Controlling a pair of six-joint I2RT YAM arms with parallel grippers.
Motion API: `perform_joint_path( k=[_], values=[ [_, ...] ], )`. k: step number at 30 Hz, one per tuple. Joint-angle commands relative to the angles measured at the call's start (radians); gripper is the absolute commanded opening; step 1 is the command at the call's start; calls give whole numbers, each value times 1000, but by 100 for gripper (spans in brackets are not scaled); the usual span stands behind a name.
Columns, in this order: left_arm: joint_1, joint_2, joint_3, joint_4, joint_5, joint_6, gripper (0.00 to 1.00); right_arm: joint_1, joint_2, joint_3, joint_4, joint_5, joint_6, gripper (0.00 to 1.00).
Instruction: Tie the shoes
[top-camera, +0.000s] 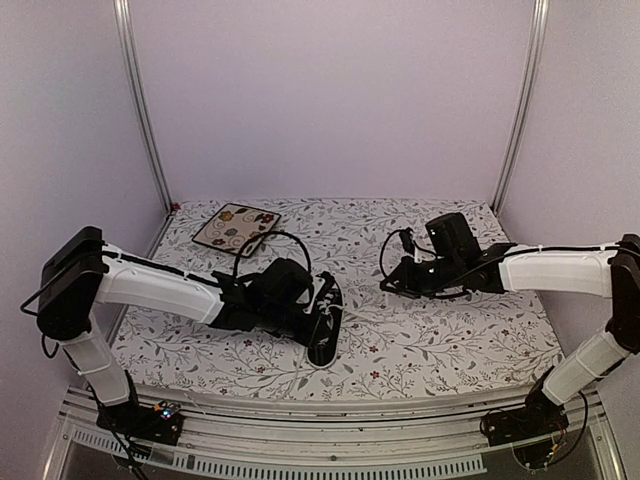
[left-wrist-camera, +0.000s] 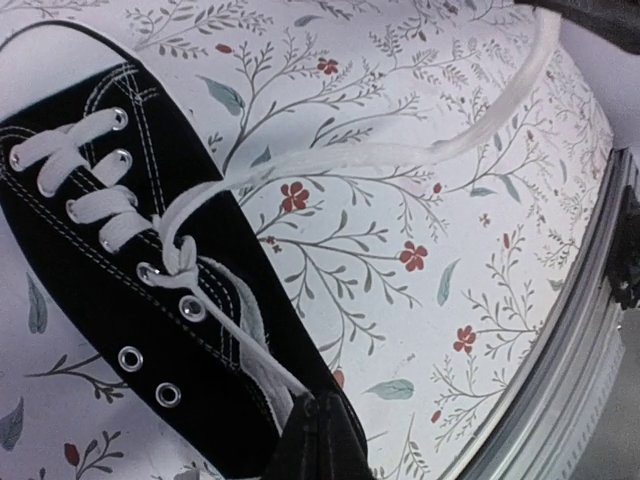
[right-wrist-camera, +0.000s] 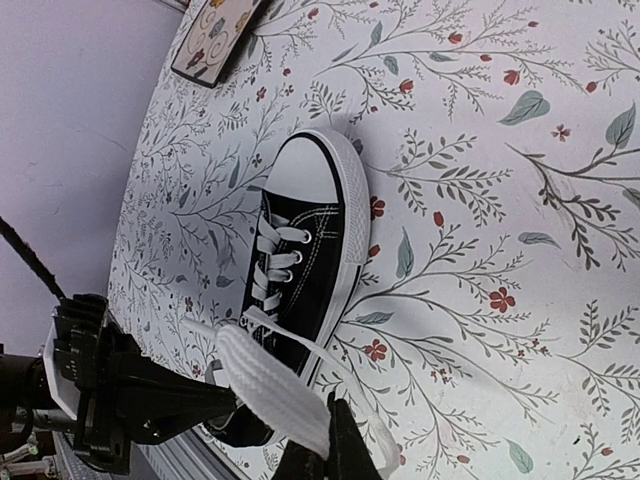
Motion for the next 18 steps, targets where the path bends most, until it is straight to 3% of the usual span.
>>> perform_joint_path(
  k=[1,11,18],
  values=[
    [-4,-64,-31,58,13,-54,0,-5,-49,2,-41,5,-22,2],
    [38,-109,-47,125,-72,-73,0,-4,-10,58,-1,-40,-32,2],
    [90,-120,-93,197,-80,-79,0,15,132,209,87,-140,-16,2]
  ],
)
